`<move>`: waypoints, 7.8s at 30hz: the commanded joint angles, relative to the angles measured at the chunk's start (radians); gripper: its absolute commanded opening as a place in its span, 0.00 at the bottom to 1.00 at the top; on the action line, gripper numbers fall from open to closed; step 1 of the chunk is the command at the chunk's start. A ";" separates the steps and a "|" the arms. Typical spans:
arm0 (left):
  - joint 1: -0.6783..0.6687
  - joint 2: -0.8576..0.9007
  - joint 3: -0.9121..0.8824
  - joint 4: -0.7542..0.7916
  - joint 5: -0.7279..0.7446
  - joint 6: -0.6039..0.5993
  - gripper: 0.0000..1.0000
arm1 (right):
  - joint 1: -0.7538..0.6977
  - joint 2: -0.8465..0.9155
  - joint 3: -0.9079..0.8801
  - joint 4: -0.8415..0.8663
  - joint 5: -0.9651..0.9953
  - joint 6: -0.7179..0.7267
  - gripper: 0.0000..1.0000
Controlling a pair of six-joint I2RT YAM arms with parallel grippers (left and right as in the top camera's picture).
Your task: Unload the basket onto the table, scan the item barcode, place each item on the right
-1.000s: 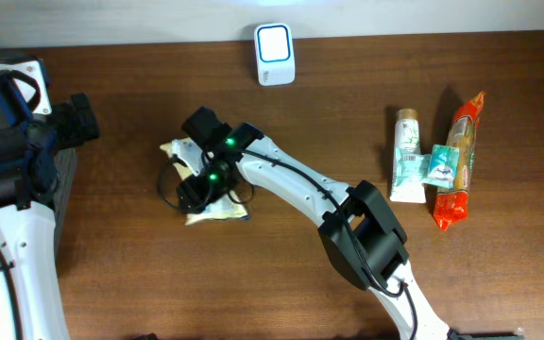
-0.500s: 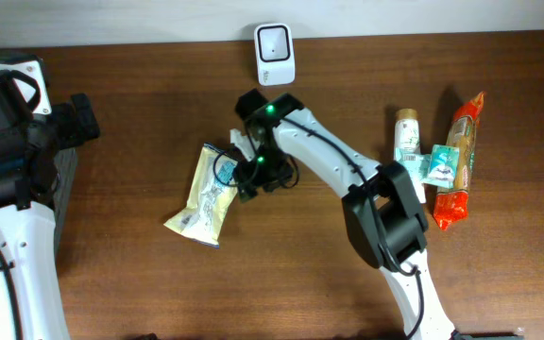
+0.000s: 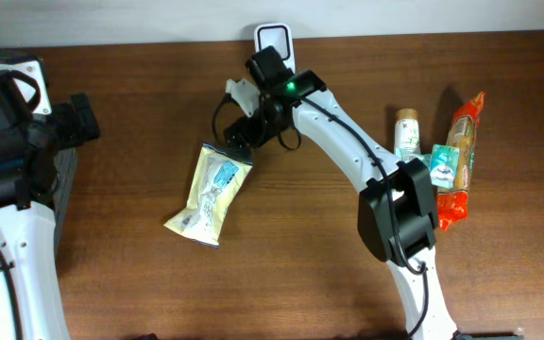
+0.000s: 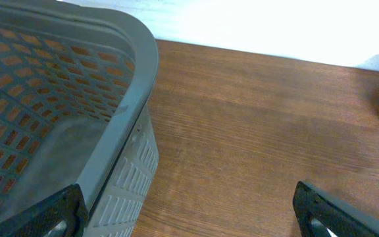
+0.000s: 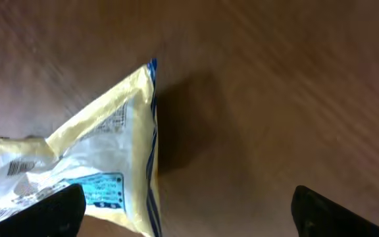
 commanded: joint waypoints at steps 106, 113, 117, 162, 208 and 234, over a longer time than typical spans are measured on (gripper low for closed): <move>0.002 -0.013 0.008 0.001 0.008 -0.010 0.99 | -0.194 -0.183 -0.037 -0.178 -0.422 0.054 0.04; 0.002 -0.013 0.008 0.001 0.008 -0.010 0.99 | -0.310 -0.417 -0.037 -0.173 -0.433 0.055 0.04; 0.002 -0.013 0.008 0.001 0.008 -0.010 0.99 | -0.372 -0.515 -0.037 -0.180 -0.387 0.054 0.04; 0.002 -0.013 0.008 -0.002 0.008 -0.010 0.99 | -0.641 -0.640 -0.157 -0.251 -0.580 -0.202 0.04; 0.002 -0.013 0.008 -0.019 0.008 -0.010 0.99 | -0.034 -0.005 -0.266 1.300 1.069 -1.133 0.04; 0.002 -0.013 0.008 -0.028 0.008 -0.010 0.99 | -0.024 0.045 -0.266 1.427 1.032 -1.297 0.04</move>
